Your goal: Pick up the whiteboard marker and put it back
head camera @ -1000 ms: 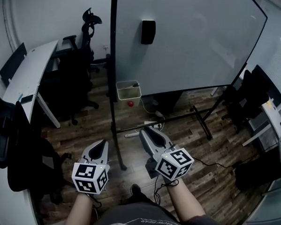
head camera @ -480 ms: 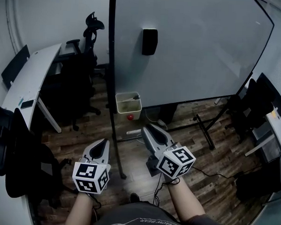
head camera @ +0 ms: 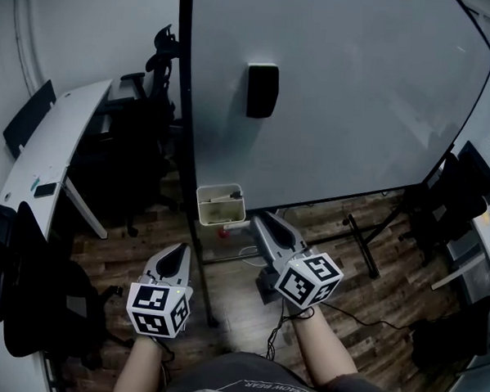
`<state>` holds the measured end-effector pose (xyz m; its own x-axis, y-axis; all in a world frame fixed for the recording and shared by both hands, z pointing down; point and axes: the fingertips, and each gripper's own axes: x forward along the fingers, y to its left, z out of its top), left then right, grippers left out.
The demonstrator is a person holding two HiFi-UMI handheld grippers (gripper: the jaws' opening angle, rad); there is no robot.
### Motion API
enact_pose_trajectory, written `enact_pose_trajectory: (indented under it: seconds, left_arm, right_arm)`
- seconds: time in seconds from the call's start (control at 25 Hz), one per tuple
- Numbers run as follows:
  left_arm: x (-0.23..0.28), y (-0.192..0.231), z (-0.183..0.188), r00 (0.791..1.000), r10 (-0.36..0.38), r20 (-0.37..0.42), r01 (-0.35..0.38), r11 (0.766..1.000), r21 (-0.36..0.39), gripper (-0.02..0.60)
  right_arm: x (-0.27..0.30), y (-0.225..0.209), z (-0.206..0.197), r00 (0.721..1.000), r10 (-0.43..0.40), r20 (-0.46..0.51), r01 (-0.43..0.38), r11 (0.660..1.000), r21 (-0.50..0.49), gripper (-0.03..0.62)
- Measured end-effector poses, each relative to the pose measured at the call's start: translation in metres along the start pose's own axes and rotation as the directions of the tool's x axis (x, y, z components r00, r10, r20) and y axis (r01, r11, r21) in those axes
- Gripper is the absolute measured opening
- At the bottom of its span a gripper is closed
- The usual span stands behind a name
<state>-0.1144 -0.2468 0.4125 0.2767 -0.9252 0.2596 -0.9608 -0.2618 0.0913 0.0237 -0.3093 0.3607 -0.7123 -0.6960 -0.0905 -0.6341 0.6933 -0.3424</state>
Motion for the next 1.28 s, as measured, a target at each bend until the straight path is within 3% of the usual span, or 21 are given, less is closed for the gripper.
enact_pose_trajectory:
  seconds: [0.44, 1.28]
  left_arm:
    - [0.051, -0.001, -0.007, 0.999, 0.008, -0.045, -0.009, 1.0, -0.004, 0.014]
    - [0.054, 0.018, -0.027, 0.994, 0.055, -0.098, -0.059, 0.998, -0.033, 0.014]
  right_arm:
    - [0.03, -0.06, -0.019, 0.998, -0.032, -0.047, 0.033, 0.999, 0.037, 0.081]
    - [0.068, -0.065, -0.075, 0.983, 0.002, -0.186, 0.004, 0.999, 0.033, 0.081]
